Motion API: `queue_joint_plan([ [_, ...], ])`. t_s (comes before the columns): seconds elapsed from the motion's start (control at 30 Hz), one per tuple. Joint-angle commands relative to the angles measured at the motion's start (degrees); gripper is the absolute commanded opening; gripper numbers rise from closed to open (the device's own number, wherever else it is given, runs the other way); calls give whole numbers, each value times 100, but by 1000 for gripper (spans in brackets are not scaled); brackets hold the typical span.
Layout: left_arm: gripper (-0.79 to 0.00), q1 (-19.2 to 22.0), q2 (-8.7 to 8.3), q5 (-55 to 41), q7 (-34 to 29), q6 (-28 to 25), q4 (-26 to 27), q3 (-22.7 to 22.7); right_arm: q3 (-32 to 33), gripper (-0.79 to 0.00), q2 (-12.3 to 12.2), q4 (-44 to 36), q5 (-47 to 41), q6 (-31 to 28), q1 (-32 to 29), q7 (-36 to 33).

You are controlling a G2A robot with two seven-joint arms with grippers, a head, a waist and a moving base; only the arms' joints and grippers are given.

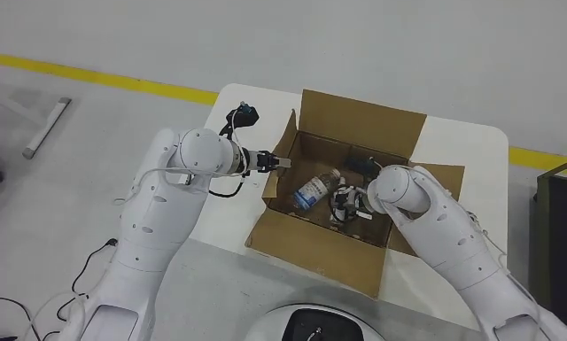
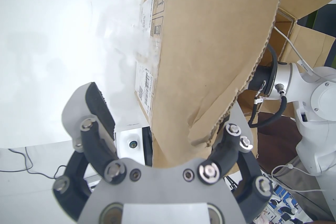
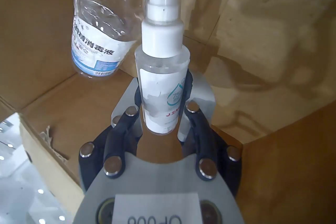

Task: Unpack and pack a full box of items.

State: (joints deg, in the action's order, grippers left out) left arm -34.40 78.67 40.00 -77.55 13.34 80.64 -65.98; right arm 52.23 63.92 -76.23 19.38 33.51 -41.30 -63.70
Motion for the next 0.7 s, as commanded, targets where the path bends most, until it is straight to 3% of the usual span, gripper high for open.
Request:
queue_joint_plan([
  [0.0, 0, 0, 0, 0, 0, 0, 0, 0, 61, -785, 11, -27, -139, 168, -52, 109],
  [0.27, 0, 0, 0, 0, 0, 0, 0, 0, 111, -785, 81, -105, -584, 91, -123, 424],
  [0.3, 0, 0, 0, 0, 0, 0, 0, 0, 96, -514, 91, -103, -606, 85, -109, 442],
  [0.33, 0, 0, 0, 0, 0, 0, 0, 0, 84, -142, 99, -88, -620, 84, -97, 457],
  [0.37, 0, 0, 0, 0, 0, 0, 0, 0, 61, 0, 105, -84, -608, 71, -80, 454],
  [0.67, 0, 0, 0, 0, 0, 0, 0, 0, 133, 0, 70, -279, -513, 23, -67, 356],
])
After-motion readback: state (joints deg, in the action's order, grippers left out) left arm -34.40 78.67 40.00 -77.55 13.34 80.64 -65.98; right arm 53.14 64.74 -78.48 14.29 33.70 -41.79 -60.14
